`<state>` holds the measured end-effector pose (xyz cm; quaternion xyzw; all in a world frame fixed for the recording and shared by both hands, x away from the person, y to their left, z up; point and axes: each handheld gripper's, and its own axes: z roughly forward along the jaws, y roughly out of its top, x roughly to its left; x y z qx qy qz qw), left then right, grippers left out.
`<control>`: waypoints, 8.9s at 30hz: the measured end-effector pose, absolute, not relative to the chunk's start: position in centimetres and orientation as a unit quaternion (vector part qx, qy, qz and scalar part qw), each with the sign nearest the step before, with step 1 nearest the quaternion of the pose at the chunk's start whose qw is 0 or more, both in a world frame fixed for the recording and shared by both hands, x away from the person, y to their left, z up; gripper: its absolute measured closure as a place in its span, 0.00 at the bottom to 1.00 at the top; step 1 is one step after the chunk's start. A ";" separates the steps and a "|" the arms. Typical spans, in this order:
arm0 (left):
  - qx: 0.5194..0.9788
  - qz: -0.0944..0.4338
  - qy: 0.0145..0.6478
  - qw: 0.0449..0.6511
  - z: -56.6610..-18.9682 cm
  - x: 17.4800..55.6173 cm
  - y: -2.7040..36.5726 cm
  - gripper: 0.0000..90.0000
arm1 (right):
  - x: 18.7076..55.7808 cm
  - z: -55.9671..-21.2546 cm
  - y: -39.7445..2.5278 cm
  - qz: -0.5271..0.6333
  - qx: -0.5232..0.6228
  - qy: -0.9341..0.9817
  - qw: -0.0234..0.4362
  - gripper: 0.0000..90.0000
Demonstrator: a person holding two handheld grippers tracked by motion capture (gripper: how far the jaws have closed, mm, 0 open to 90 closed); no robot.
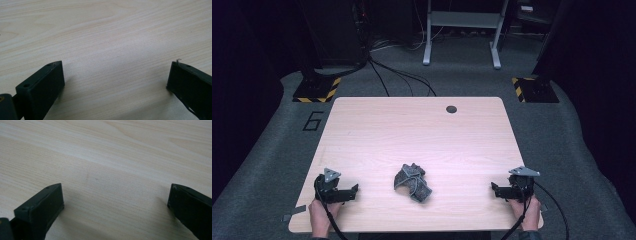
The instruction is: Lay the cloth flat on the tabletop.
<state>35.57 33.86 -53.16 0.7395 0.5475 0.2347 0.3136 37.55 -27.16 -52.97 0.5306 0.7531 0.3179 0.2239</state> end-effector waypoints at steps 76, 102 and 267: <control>0.829 0.145 0.363 0.399 -47.8 36.4 17.7 0.00 | 37.7 -53.0 -27.1 0.321 0.529 0.753 0.224 0.00; 0.837 0.133 0.360 0.390 -50.2 37.5 16.7 0.57 | 37.7 -53.0 -27.1 0.321 0.528 0.753 0.225 0.00; 0.819 0.218 0.347 0.402 -45.5 42.8 19.9 0.97 | 45.2 -44.7 -11.7 0.405 0.409 0.800 0.169 0.98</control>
